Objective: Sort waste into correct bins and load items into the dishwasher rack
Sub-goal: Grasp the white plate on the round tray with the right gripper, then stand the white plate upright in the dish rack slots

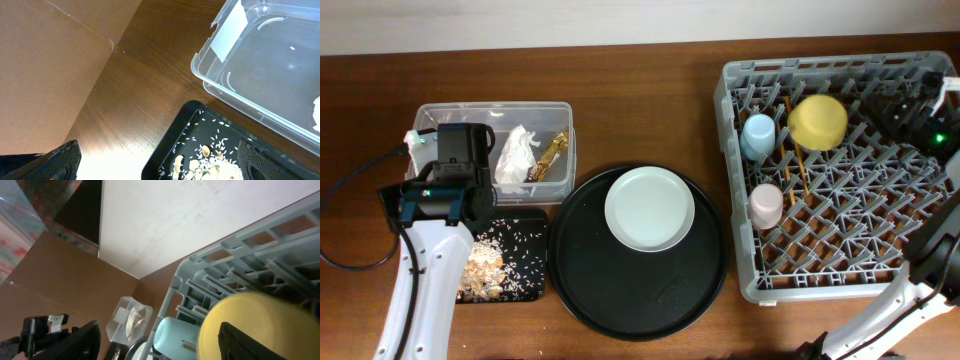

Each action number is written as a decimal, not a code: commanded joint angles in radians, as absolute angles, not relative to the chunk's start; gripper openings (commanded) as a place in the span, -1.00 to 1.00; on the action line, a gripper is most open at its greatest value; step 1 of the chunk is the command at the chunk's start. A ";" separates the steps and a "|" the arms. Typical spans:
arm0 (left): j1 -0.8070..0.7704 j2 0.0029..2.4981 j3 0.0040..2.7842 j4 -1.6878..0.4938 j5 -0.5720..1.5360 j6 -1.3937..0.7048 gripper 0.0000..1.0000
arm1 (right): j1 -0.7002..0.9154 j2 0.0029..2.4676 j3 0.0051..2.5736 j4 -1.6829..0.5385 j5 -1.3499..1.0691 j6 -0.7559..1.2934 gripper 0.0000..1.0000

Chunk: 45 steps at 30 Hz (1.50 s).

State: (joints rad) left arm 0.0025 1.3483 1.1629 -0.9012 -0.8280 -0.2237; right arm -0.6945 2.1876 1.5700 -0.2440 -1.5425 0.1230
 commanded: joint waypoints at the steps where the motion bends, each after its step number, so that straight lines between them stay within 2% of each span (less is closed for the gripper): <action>1: 0.005 1.346 1.166 -0.903 -0.850 -0.215 0.98 | -0.721 2.206 1.567 -0.276 -1.480 0.231 0.39; 2: 0.005 1.346 1.166 -0.903 -0.850 -0.215 0.98 | -0.711 2.196 1.567 -0.331 -1.442 0.233 0.29; 3: 0.005 1.346 1.166 -0.903 -0.850 -0.215 0.98 | -0.681 2.156 1.567 -0.443 -1.359 0.150 0.22; 5: 0.005 1.346 1.166 -0.903 -0.850 -0.215 0.98 | -0.605 2.035 1.568 -0.577 -1.133 0.047 0.22; 7: 0.005 1.346 1.166 -0.903 -0.850 -0.215 0.98 | -0.437 1.819 1.570 -0.683 -0.828 -0.023 0.23; 8: 0.005 1.346 1.166 -0.903 -0.850 -0.215 0.98 | -0.226 1.661 1.570 -0.778 -0.556 -0.056 0.25; 10: 0.005 1.346 1.166 -0.903 -0.850 -0.215 0.98 | 0.057 1.576 1.570 -0.900 -0.241 -0.055 0.29; 11: 0.005 1.346 1.166 -0.903 -0.850 -0.215 0.99 | 0.286 1.588 1.564 -1.008 -0.047 -0.008 0.33; 13: 0.005 1.346 1.166 -0.903 -0.850 -0.215 0.98 | 0.519 1.663 1.517 -1.062 -0.061 0.096 0.41; 15: 0.005 1.346 1.166 -0.903 -0.850 -0.215 0.98 | 0.643 1.729 1.483 -1.006 -0.149 0.152 0.68; 16: 0.005 1.346 1.166 -0.903 -0.850 -0.215 0.98 | 0.698 1.777 1.476 -0.970 -0.187 0.179 0.97; 18: 0.005 1.346 1.166 -0.903 -0.850 -0.215 0.98 | 0.768 1.871 1.476 -0.918 -0.199 0.252 0.97; 19: 0.005 1.346 1.166 -0.903 -0.850 -0.215 0.98 | 0.788 1.904 1.476 -0.907 -0.199 0.252 0.84; 20: 0.005 1.346 1.166 -0.903 -0.850 -0.215 0.98 | 0.802 1.928 1.476 -0.892 -0.199 0.252 0.45; 22: 0.005 1.346 1.166 -0.903 -0.850 -0.215 0.98 | 0.825 1.976 1.476 -0.843 -0.166 0.244 0.04; 25: 0.005 1.346 1.166 -0.903 -0.850 -0.215 0.98 | 0.825 2.057 1.475 -0.813 -0.121 0.244 -0.24; 27: 0.005 1.346 1.166 -0.903 -0.850 -0.215 0.98 | 0.825 2.099 1.475 -0.798 -0.122 0.244 -0.56; 30: 0.005 1.346 1.166 -0.903 -0.850 -0.215 0.98 | 0.824 2.111 1.475 -0.796 -0.120 0.244 -0.67; 31: 0.005 1.346 1.166 -0.903 -0.850 -0.215 0.98 | 0.824 2.111 1.475 -0.808 -0.120 0.244 -0.92; 35: 0.005 1.346 1.166 -0.903 -0.850 -0.215 0.98 | 0.822 1.998 1.552 -0.929 -0.123 0.235 -0.92; 38: 0.004 1.346 1.166 -0.903 -0.850 -0.215 0.98 | 0.810 1.708 1.605 -1.049 -0.127 0.100 -0.92; 40: 0.003 1.346 1.166 -0.903 -0.850 -0.215 0.98 | 0.741 1.528 1.607 -1.113 -0.140 0.058 -0.92; 42: 0.003 1.346 1.166 -0.903 -0.850 -0.215 0.98 | 0.510 1.342 1.607 -1.204 -0.303 -0.052 -0.92; 43: 0.003 1.346 1.166 -0.903 -0.850 -0.215 0.98 | 0.211 1.261 1.607 -1.306 -0.513 -0.208 -0.92; 45: 0.003 1.346 1.166 -0.903 -0.850 -0.215 0.98 | -0.076 1.269 1.607 -1.410 -0.655 -0.344 -0.92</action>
State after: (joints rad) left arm 0.0025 1.3483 1.1633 -0.9005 -0.8307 -0.2237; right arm 0.2012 1.2720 1.6051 -1.3403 -0.4145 -0.1215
